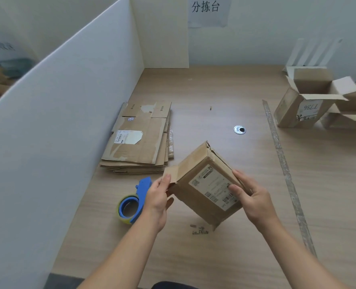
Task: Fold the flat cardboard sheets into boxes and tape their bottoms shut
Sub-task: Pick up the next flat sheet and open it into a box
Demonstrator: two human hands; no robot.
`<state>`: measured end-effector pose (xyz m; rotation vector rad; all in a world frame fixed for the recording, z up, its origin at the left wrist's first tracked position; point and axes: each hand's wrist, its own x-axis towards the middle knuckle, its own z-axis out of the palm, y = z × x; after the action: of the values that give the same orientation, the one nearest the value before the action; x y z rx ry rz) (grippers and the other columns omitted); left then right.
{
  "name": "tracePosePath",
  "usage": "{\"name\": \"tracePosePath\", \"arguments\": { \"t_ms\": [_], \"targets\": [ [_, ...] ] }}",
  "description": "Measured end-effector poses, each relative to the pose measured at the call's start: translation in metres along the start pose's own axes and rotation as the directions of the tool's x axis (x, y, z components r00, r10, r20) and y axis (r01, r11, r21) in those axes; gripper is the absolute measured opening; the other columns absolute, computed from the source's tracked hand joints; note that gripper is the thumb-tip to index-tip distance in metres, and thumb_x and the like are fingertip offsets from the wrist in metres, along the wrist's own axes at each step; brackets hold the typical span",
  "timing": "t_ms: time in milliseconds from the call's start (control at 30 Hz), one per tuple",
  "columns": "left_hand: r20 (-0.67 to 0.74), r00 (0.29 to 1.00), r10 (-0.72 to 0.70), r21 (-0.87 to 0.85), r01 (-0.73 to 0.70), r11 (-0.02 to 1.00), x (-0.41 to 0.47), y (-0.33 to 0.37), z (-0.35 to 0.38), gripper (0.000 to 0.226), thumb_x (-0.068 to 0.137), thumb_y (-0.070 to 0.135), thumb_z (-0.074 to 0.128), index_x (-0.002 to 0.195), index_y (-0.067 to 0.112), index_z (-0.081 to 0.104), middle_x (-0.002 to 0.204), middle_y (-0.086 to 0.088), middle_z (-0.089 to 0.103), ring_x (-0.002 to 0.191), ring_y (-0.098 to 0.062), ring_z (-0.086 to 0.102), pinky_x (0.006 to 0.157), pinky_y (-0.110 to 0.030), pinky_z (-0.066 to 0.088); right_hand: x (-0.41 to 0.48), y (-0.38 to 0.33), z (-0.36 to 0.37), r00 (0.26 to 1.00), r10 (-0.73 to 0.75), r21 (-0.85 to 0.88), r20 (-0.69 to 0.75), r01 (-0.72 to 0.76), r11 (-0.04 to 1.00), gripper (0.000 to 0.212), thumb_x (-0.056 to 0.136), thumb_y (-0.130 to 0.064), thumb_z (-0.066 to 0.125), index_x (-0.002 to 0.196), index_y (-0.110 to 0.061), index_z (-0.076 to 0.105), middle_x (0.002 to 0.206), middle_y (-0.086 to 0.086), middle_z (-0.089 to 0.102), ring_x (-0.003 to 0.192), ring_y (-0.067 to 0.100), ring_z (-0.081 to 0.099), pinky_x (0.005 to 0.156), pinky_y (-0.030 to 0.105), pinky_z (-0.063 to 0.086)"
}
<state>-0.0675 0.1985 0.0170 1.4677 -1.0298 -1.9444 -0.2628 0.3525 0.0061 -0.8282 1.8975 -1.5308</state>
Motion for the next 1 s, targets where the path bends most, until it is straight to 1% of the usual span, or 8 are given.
{"name": "tracePosePath", "arguments": {
  "t_ms": [133,233,333,433,533,667,800,1000],
  "targets": [
    [-0.007,1.0,0.025,0.065,-0.024,0.998,0.005,-0.005,-0.002,0.042,0.098,0.028,0.061,0.137,0.027,0.048,0.111,-0.004,0.067,0.094,-0.02,0.065,0.072,-0.035,0.053,-0.003,0.001,-0.001,0.981,-0.195,-0.237,-0.02,0.185,0.954,0.045,0.085,-0.026,0.074,0.125,-0.041,0.059,0.136,-0.023,0.052,0.133,0.008,0.046,0.115,0.036,0.036],
    [-0.008,1.0,0.002,0.149,0.0,0.989,0.003,-0.021,-0.005,0.049,0.1,0.025,0.058,0.144,0.035,0.038,0.114,-0.004,0.064,0.099,-0.024,0.066,0.071,-0.039,0.058,-0.003,0.005,-0.001,0.904,-0.427,-0.455,0.03,0.393,0.799,0.048,0.084,-0.032,0.071,0.129,-0.021,0.062,0.138,-0.012,0.053,0.134,0.024,0.045,0.117,0.025,0.027],
    [-0.017,0.999,-0.049,0.202,0.052,0.978,0.004,-0.039,-0.009,0.054,0.102,0.03,0.054,0.148,0.045,0.028,0.123,-0.004,0.061,0.105,-0.027,0.065,0.072,-0.044,0.061,-0.005,0.012,0.004,0.831,-0.547,-0.56,0.101,0.502,0.659,0.047,0.086,-0.037,0.062,0.125,-0.01,0.067,0.137,0.002,0.057,0.129,0.03,0.045,0.114,0.031,0.031],
    [-0.02,0.996,-0.088,0.312,0.09,0.946,0.008,-0.06,-0.017,0.052,0.1,0.038,0.052,0.139,0.06,0.026,0.132,-0.002,0.058,0.112,-0.029,0.063,0.08,-0.056,0.058,-0.011,0.025,0.013,0.815,-0.558,-0.64,0.157,0.515,0.571,0.048,0.088,-0.04,0.057,0.123,-0.009,0.068,0.132,0.008,0.062,0.124,0.034,0.046,0.105,0.044,0.039],
    [-0.016,0.996,-0.091,0.398,0.09,0.913,0.036,-0.1,-0.043,0.05,0.09,0.047,0.052,0.131,0.066,0.032,0.127,-0.008,0.064,0.109,-0.032,0.065,0.084,-0.061,0.055,-0.022,0.03,0.025,0.811,-0.533,-0.681,0.241,0.532,0.502,0.048,0.089,-0.047,0.054,0.123,-0.016,0.068,0.13,0.004,0.063,0.12,0.035,0.05,0.095,0.05,0.05],
    [-0.031,0.996,-0.086,0.385,0.092,0.918,0.008,-0.088,-0.055,0.045,0.098,0.04,0.054,0.136,0.055,0.035,0.121,-0.006,0.064,0.104,-0.027,0.066,0.07,-0.044,0.061,-0.029,0.021,0.04,0.818,-0.499,-0.649,0.287,0.549,0.527,0.047,0.082,-0.057,0.059,0.117,-0.027,0.069,0.123,-0.006,0.062,0.11,0.028,0.047,0.086,0.048,0.054],
    [-0.033,0.998,-0.045,0.425,0.054,0.904,-0.001,-0.097,-0.081,0.039,0.095,0.038,0.058,0.129,0.054,0.046,0.121,0.005,0.066,0.108,-0.018,0.063,0.091,-0.043,0.056,-0.045,0.019,0.05,0.772,-0.507,-0.604,0.384,0.625,0.495,0.048,0.078,-0.061,0.063,0.117,-0.034,0.065,0.12,-0.009,0.059,0.102,0.023,0.04,0.078,0.044,0.055],
    [-0.094,0.996,0.007,0.503,0.041,0.863,0.011,-0.129,-0.116,0.041,0.088,0.05,0.053,0.129,0.053,0.05,0.118,0.021,0.067,0.111,-0.012,0.063,0.096,-0.049,0.053,-0.066,0.023,0.082,0.799,-0.39,-0.627,0.457,0.601,0.496,0.046,0.074,-0.058,0.057,0.116,-0.04,0.057,0.121,-0.011,0.056,0.1,0.021,0.036,0.068,0.044,0.056]
  ]
}}
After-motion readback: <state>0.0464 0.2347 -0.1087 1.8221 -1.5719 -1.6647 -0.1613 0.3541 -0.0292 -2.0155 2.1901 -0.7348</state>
